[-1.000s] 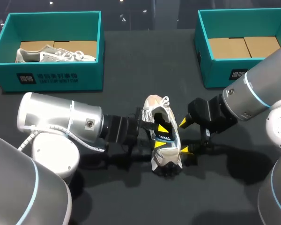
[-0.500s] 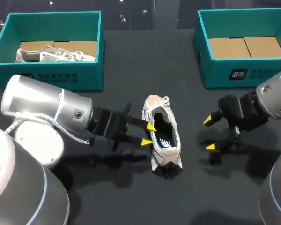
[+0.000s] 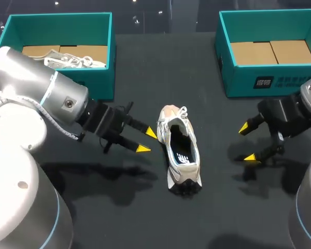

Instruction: Take the shoe out of the shoebox, open the shoe tongue, remove and reinsert the insole, then place the shoe into the shoebox

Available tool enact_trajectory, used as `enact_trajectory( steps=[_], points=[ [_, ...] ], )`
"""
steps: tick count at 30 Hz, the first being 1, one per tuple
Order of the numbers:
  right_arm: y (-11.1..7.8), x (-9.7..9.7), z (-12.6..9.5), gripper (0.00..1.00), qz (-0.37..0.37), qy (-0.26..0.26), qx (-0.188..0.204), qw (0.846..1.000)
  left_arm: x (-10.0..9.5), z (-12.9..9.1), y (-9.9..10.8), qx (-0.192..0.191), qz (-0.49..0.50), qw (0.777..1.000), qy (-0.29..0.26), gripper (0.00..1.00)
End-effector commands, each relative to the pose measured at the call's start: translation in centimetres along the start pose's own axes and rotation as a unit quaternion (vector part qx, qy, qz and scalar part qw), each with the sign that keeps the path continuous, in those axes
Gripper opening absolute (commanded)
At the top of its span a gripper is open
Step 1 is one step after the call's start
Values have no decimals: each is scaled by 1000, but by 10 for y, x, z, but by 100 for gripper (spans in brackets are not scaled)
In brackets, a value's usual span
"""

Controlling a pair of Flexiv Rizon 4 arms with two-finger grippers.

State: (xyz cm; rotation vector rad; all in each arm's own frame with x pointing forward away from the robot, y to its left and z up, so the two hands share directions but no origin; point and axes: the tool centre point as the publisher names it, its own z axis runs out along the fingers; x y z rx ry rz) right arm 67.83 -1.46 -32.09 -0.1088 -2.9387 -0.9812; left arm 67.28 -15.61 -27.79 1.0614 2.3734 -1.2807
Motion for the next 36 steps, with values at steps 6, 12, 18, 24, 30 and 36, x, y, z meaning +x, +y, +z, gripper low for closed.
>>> enact_trajectory(
  steps=[6,12,18,24,30,36],
  points=[
    [0,0,1,100,0,0,1,1000,-16,-56,0,-15,54,991,124,34],
    [0,0,1,100,0,0,1,1000,-26,-60,-1,-22,97,982,161,0],
    [0,0,1,100,0,0,1,1000,-26,-60,-1,-22,97,982,161,0],
    [0,0,1,100,0,0,1,1000,-26,-60,-1,-22,97,982,161,0],
    [-4,1,-7,100,5,-8,3,1000,-36,-33,-10,-12,155,966,206,0],
    [-23,2,-26,100,28,-20,13,999,-39,1,-14,-15,198,950,240,0]
  ],
)
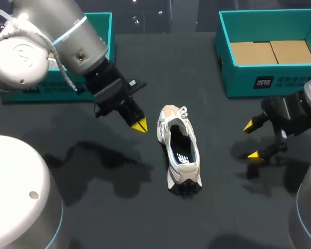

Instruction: Take the shoe out of the shoebox, open the shoe tongue, remove and reinsert the insole, then place the shoe into the shoebox

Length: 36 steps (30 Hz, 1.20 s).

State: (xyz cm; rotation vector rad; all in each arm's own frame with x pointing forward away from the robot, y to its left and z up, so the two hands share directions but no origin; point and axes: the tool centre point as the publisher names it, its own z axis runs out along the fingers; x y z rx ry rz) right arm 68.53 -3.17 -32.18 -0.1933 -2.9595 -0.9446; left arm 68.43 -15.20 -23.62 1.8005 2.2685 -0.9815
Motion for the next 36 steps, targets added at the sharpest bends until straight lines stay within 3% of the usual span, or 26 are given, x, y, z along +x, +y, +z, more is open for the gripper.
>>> enact_trajectory(
  steps=[1,5,12,15,16,24,29,36],
  points=[
    [-14,9,-19,100,8,-4,3,1000,-23,28,8,7,17,999,48,0],
    [-24,7,-26,100,15,4,6,1000,-31,46,6,-1,43,996,75,0],
    [-24,7,-26,100,15,4,6,1000,-48,83,5,-30,80,987,135,0],
    [-24,7,-26,100,15,4,6,1000,-53,94,7,-29,82,984,154,0],
    [-24,7,-26,100,15,4,6,1000,-56,94,7,-3,85,982,167,0],
    [-24,7,-26,100,15,4,6,1000,-56,94,7,-3,85,982,167,0],
    [-24,7,-26,100,15,4,6,1000,-49,120,15,-11,85,977,197,0],
    [-24,7,-26,100,15,4,6,1000,-36,140,28,-25,91,968,233,0]
  ],
)
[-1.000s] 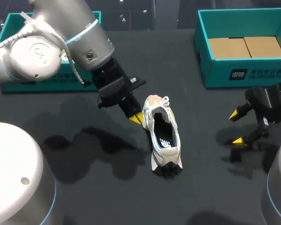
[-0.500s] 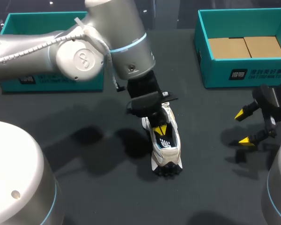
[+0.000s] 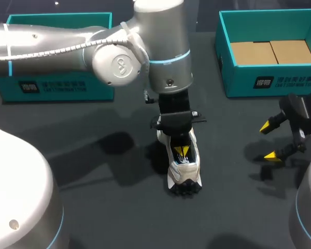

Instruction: Take the shoe out of the shoebox, open the shoe tongue, remove and reinsert the insole, then place the shoe into the shoebox

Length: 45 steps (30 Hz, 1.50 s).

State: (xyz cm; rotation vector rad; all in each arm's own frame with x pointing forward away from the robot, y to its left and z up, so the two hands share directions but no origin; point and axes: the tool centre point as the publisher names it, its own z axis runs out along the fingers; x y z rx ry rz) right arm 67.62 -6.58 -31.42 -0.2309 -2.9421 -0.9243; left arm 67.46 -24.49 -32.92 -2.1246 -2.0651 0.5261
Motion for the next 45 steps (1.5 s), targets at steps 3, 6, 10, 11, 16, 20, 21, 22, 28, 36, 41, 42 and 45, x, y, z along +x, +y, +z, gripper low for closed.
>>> enact_trajectory(
  steps=[3,6,10,11,16,20,21,22,28,36,41,42,45],
  points=[
    [0,1,0,100,0,-1,1,1000,-2,22,11,-10,-3,999,47,0],
    [0,1,0,100,0,-1,1,1000,2,30,15,-18,-5,998,64,0],
    [0,1,0,100,0,-1,1,1000,6,43,18,-25,-1,996,81,0],
    [0,1,0,100,0,-1,1,1000,7,47,18,-30,2,996,84,0],
    [0,1,0,100,0,-1,1,1000,9,66,21,-40,0,995,91,0],
    [0,1,0,100,0,-1,1,1000,8,61,21,-36,4,996,80,0],
    [0,1,0,100,0,-1,1,1000,8,56,20,-38,8,996,76,0],
    [0,1,0,100,0,-1,1,1000,8,48,17,-46,11,996,74,0],
    [0,1,0,100,0,-1,1,1000,15,28,11,-70,15,995,68,0],
    [0,1,0,100,0,-1,1,1000,26,51,15,-81,1,992,100,0],
    [0,1,0,100,0,-1,1,1000,28,76,22,-80,-7,991,106,0],
    [0,1,0,100,0,-1,1,1000,27,83,25,-83,-14,991,102,0],
    [0,1,0,100,0,-1,1,1000,24,92,29,-84,-26,992,87,0]
  ],
)
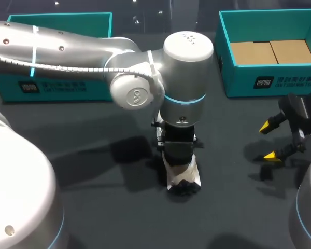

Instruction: Take the shoe out of the shoebox, open the shoe tongue, remove and reinsert the insole, then place the shoe into the shoebox

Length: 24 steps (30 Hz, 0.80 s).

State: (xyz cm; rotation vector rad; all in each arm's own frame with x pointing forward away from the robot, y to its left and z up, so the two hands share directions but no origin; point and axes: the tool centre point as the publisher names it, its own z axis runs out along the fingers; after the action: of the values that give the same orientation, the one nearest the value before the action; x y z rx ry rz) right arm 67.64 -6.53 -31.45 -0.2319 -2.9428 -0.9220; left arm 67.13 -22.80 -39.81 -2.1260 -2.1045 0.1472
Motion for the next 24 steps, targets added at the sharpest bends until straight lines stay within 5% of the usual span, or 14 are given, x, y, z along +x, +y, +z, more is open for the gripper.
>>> enact_trajectory(
  steps=[1,14,19,24],
  points=[
    [0,1,0,100,0,-1,1,1000,-10,31,5,6,-10,1000,-11,0],
    [0,1,0,100,0,-1,1,1000,-15,-19,-19,27,19,997,-71,0],
    [0,1,0,100,0,-1,1,1000,-21,-2,-25,41,25,997,-58,0],
    [0,1,0,100,0,-1,1,1000,-24,18,-9,25,-4,998,-50,0]
  ],
)
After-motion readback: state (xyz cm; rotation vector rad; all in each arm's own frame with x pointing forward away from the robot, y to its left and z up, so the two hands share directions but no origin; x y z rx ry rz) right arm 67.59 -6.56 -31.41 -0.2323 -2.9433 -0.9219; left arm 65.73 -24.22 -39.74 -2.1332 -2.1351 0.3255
